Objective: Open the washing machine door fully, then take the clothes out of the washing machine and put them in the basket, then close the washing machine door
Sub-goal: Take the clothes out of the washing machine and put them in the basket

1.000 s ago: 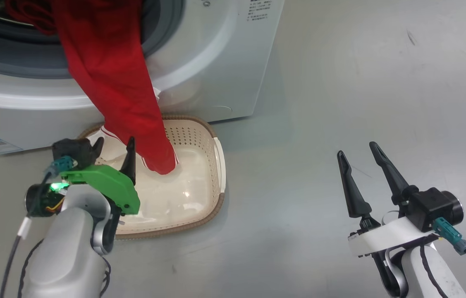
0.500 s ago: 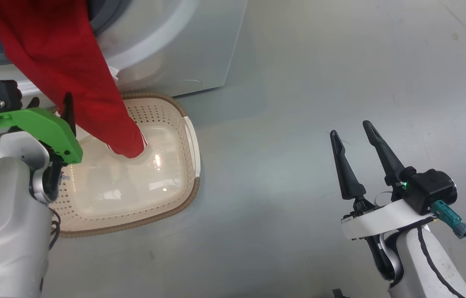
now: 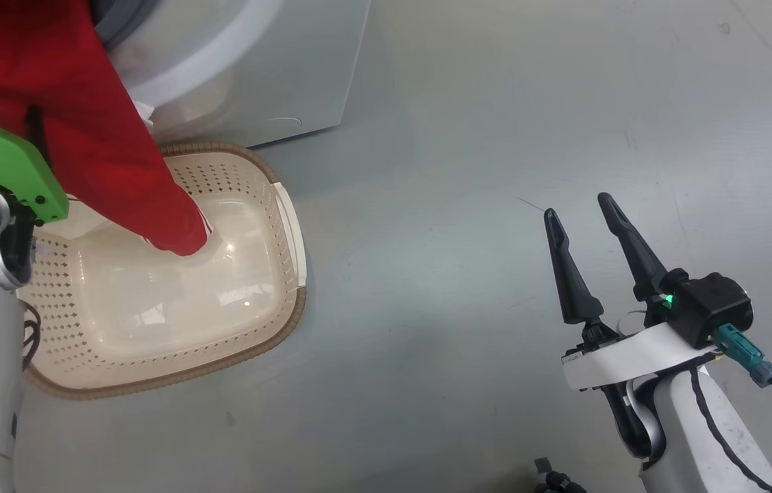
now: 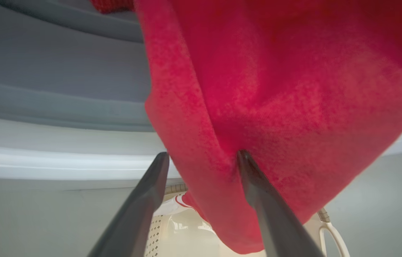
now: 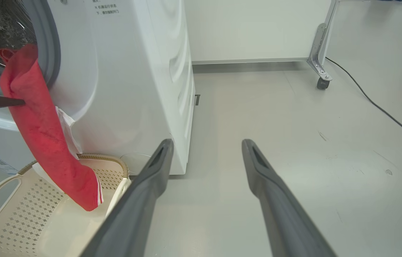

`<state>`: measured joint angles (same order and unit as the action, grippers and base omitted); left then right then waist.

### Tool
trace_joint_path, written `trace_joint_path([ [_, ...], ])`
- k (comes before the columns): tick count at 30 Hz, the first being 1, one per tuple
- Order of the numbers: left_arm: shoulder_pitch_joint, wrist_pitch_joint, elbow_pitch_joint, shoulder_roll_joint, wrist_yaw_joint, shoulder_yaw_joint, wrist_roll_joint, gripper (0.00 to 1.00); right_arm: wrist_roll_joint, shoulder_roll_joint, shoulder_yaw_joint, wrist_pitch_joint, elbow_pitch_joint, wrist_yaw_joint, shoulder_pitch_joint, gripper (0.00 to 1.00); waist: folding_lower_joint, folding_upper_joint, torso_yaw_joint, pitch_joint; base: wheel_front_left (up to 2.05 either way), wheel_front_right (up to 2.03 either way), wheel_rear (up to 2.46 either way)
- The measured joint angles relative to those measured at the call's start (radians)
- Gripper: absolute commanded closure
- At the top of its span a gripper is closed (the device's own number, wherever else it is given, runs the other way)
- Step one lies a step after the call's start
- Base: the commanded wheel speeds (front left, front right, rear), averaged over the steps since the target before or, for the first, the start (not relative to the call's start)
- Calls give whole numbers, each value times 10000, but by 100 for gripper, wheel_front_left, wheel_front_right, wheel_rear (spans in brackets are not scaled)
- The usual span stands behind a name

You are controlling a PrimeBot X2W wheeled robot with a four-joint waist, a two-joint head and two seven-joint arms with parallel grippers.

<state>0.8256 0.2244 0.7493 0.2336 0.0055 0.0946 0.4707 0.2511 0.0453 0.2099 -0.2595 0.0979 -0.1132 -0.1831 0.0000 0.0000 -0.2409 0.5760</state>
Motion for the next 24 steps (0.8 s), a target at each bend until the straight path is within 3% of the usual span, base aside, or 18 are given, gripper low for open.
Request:
trace_joint_path([
  [7,316,-25,343,27,84,-52,2,0,130,-10,75,2,4,-2,-107,0,0,0,-85,101,0,0,0],
  [8,367,-35,395,29,84,-46,2,27,142,-10,77,0,2,-2,-139,0,0,1,-93,114,0,0,0],
  [9,411,-67,443,31,82,-44,2,71,171,-12,82,0,2,-2,-155,0,0,0,-102,126,0,0,0],
  [10,476,-75,522,25,79,-38,2,100,219,-10,86,0,2,-2,-155,0,0,0,-115,151,0,0,0],
  [24,553,-805,886,-161,-123,113,-73,100,213,-6,-186,0,10,13,-243,0,0,0,68,160,0,0,0],
])
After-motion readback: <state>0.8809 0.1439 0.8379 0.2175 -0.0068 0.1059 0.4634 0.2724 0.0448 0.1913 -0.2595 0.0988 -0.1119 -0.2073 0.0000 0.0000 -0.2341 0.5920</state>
